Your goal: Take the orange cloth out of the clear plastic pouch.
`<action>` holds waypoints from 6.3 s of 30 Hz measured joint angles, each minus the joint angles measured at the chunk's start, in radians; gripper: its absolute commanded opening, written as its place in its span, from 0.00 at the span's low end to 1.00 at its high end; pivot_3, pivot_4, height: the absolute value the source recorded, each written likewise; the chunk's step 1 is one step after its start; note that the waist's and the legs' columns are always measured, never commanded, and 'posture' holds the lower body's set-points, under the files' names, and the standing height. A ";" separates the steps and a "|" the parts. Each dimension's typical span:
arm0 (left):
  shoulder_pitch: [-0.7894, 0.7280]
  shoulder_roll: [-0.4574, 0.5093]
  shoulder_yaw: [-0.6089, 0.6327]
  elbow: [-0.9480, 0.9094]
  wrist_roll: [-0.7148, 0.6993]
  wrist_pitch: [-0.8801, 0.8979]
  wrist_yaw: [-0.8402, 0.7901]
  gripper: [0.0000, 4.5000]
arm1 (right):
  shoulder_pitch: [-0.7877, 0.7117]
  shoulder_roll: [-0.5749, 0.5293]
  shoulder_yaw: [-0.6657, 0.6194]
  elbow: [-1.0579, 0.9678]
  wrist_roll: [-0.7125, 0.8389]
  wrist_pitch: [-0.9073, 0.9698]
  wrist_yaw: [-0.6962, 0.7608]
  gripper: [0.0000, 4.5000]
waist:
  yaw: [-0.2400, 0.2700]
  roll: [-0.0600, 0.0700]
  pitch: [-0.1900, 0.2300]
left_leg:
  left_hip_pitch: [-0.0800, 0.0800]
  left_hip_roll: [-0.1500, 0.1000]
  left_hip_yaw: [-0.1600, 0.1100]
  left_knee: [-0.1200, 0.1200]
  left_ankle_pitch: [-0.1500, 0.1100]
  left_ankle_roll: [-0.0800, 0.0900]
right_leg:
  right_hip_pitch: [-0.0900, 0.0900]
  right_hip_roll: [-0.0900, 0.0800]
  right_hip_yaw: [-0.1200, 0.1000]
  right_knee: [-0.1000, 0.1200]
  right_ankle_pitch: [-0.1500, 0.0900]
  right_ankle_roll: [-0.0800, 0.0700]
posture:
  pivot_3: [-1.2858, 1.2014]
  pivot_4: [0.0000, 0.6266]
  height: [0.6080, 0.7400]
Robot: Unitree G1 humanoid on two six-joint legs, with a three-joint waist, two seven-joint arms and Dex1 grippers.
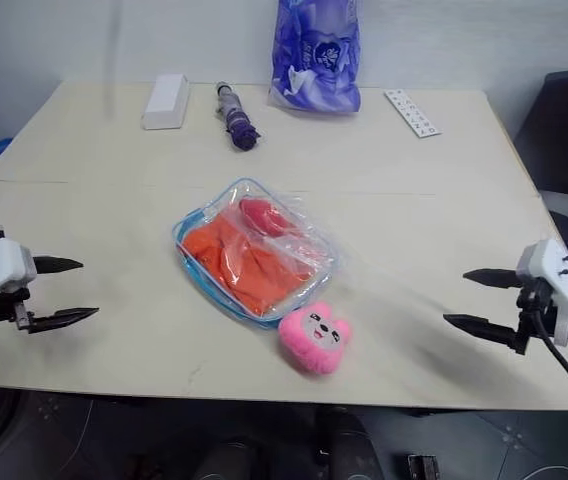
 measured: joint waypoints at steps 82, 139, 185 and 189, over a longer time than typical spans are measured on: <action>-0.268 -0.237 0.101 0.189 0.256 0.464 0.700 0.47 | -0.398 0.204 0.384 -0.396 0.200 0.234 -0.342 1.00 | 0.019 -0.017 0.004 | -0.001 -0.004 -0.004 0.008 0.003 0.000 | 0.001 -0.004 -0.003 0.007 0.002 0.003 | 0.52 0.24 1.00; -1.125 -0.343 -0.694 0.997 0.625 -0.937 0.000 0.77 | -0.053 0.171 0.049 -0.679 0.334 0.310 -0.548 1.00 | 0.017 -0.015 0.004 | -0.002 -0.006 0.013 0.007 0.003 0.001 | 0.004 0.002 0.000 0.007 0.003 0.004 | 0.52 0.24 1.00; -0.517 -0.609 -0.478 -0.399 0.359 0.935 0.469 0.50 | 0.078 0.200 0.185 -0.623 0.111 0.245 -0.542 1.00 | 0.011 -0.018 0.003 | 0.001 -0.003 0.006 0.008 0.005 -0.002 | 0.007 0.000 0.006 0.009 0.003 0.005 | 0.52 0.24 1.00; -0.505 -0.472 -0.418 -0.399 0.284 0.889 0.392 0.57 | 0.018 0.262 0.282 -0.529 0.058 0.217 -0.555 1.00 | 0.009 -0.018 0.003 | 0.001 -0.003 0.006 0.008 0.005 -0.003 | 0.006 0.000 0.005 0.009 0.003 0.004 | 0.52 0.24 1.00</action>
